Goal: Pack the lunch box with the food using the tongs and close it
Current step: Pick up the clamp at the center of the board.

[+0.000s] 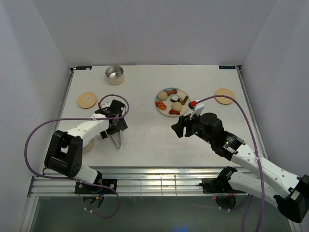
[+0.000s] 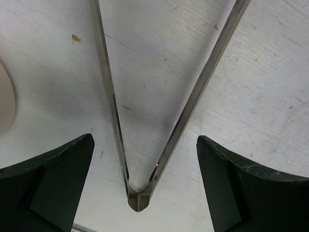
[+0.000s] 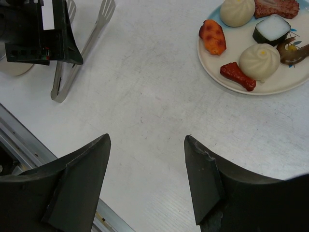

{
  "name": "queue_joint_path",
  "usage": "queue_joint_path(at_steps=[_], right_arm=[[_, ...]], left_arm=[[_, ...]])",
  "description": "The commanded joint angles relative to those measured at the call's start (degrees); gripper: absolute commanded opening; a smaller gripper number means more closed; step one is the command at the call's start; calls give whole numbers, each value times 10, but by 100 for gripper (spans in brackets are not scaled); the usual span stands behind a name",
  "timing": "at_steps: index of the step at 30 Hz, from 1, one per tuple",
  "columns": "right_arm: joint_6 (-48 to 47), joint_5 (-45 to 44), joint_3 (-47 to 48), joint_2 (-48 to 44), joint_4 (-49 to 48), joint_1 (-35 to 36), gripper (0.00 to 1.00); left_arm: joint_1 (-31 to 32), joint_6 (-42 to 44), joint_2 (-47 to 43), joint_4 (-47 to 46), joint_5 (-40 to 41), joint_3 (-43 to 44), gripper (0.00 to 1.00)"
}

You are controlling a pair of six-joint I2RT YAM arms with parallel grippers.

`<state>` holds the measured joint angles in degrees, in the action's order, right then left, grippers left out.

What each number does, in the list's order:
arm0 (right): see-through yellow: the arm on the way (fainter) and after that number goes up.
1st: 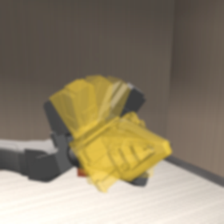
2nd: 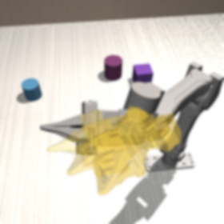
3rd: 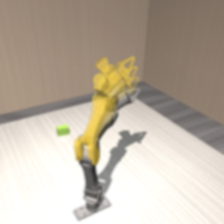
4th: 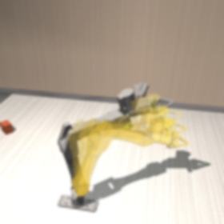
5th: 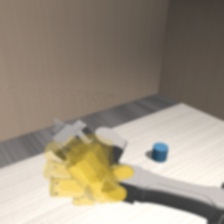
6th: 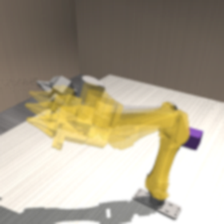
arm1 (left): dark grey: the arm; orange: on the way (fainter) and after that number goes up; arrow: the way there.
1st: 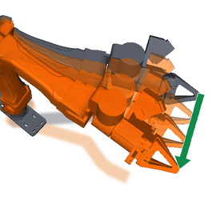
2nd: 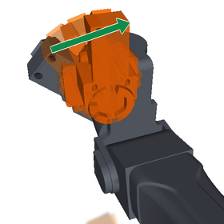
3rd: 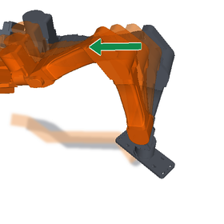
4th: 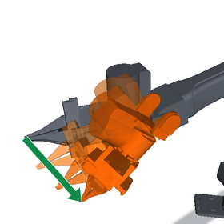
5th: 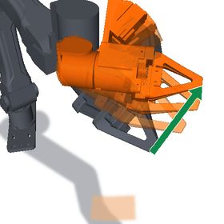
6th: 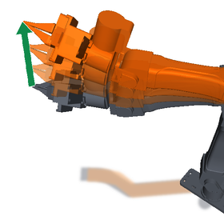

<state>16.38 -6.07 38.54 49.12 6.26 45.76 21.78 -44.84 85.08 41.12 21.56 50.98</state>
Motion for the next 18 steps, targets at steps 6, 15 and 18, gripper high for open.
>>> queue_joint_path(at_steps=[6, 15, 18], right_arm=[[-6, -10, 0, -15, -14, 1, 69], [-6, -11, -1, -17, -15, 1, 69], [-7, -11, -1, -15, -15, 1, 69]], left_arm=[[-22, 8, 19, -47, -4, -16, 98], [-24, 19, 33, -82, -6, -23, 96], [-29, 39, 8, -119, -26, -42, 96]])
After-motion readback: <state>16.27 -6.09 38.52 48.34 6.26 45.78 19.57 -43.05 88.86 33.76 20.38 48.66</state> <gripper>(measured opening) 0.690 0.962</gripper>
